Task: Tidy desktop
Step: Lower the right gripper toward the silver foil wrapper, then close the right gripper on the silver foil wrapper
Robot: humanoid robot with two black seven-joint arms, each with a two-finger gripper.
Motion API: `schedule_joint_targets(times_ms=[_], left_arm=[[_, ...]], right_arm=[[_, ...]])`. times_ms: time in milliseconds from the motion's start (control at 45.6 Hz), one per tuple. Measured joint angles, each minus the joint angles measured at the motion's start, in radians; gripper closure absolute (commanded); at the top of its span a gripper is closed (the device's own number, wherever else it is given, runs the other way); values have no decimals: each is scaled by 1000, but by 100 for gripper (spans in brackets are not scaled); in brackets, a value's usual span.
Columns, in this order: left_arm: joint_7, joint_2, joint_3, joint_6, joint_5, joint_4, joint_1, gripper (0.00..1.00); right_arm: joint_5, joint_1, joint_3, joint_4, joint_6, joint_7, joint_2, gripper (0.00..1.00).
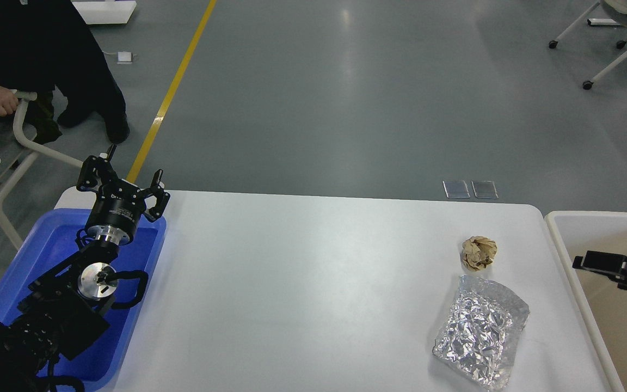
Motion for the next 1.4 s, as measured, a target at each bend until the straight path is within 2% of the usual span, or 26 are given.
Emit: schedule_joint_targets(times_ms=[417, 1228, 1360, 1404], left_arm=[[0, 0, 0, 0, 0, 0, 0, 0], [0, 0, 0, 0, 0, 0, 0, 0], [0, 0, 0, 0, 0, 0, 0, 0], [0, 0, 0, 0, 0, 0, 0, 0]], right_arm=[[-99, -87, -93, 16, -119, -5, 137, 1], [-112, -143, -106, -123, -168, -4, 325, 2], [-112, -147, -106, -151, -170, -2, 352, 6], [-112, -147, -106, -162, -171, -2, 361, 13]])
